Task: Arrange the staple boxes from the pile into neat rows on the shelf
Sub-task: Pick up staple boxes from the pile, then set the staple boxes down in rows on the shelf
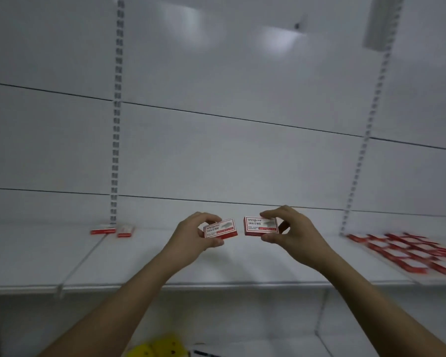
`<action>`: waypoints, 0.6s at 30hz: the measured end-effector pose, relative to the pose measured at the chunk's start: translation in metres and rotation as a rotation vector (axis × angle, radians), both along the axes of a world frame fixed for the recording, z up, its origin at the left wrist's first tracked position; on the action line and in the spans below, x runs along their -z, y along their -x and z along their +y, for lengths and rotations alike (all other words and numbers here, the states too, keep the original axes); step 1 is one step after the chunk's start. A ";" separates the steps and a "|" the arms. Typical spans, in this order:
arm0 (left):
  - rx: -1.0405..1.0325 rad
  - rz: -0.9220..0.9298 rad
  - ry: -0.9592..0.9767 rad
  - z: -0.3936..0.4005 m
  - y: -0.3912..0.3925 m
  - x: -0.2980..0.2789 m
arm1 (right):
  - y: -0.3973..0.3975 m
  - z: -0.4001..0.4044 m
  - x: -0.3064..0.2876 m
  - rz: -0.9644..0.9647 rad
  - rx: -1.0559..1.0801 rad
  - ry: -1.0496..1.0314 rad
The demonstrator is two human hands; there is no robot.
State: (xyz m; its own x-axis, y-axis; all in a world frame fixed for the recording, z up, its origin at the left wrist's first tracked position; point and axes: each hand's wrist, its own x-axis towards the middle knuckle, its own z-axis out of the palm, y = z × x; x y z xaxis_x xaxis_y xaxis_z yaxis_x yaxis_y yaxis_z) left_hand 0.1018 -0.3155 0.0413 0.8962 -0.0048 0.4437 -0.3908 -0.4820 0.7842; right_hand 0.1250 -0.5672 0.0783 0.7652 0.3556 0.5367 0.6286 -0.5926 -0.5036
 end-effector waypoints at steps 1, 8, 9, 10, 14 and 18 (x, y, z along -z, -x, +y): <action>0.019 -0.001 -0.017 -0.026 0.007 -0.003 | 0.012 -0.027 -0.002 -0.009 0.030 -0.008; 0.136 -0.011 -0.088 -0.184 0.034 -0.023 | 0.077 -0.192 -0.010 -0.003 0.218 0.014; 0.148 -0.016 -0.101 -0.204 0.033 -0.026 | 0.082 -0.211 -0.009 0.001 0.245 0.013; 0.159 -0.018 -0.114 -0.224 0.031 -0.028 | 0.087 -0.231 -0.007 0.004 0.275 0.010; 0.233 -0.006 -0.179 -0.301 0.018 -0.031 | 0.099 -0.305 0.009 0.024 0.382 -0.028; 0.304 -0.020 -0.269 -0.373 -0.009 -0.029 | 0.098 -0.379 0.024 0.078 0.495 -0.026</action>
